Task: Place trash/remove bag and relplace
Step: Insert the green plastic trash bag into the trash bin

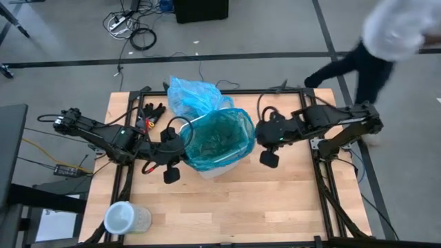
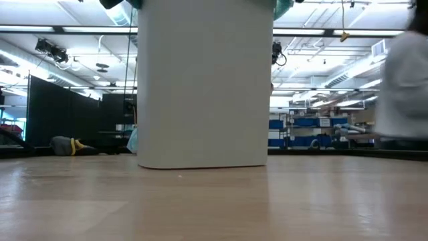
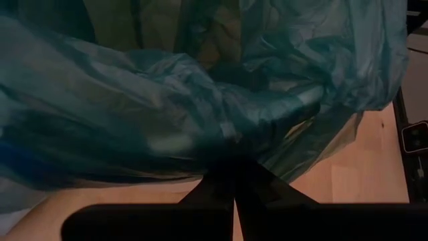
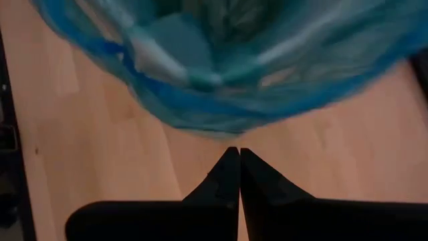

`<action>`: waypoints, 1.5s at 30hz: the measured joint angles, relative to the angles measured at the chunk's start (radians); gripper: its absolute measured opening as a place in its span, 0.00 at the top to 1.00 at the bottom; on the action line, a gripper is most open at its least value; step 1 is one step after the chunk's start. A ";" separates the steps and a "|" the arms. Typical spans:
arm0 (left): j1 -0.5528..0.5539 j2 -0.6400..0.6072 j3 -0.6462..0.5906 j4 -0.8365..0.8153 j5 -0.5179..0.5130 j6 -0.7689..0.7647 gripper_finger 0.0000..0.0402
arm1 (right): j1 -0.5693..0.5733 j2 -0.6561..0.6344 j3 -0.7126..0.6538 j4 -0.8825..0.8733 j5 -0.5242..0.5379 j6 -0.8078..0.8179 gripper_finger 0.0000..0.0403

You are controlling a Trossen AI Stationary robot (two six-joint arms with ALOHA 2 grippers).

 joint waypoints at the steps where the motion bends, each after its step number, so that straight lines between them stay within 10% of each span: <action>1: 0.000 0.000 0.000 0.000 0.000 0.000 0.98 | 0.000 -0.013 0.001 0.001 0.014 0.001 1.00; 15: 0.000 -0.001 0.000 0.044 0.008 0.039 0.98 | 0.015 -0.050 0.005 0.476 -0.107 -0.196 1.00; 31: -0.002 -0.016 0.002 0.041 -0.055 0.079 0.83 | 0.014 -0.022 0.002 0.373 -0.105 -0.143 0.77; 45: -0.003 -0.015 0.024 0.050 -0.084 0.024 0.83 | 0.014 -0.014 -0.064 0.462 -0.095 -0.140 0.76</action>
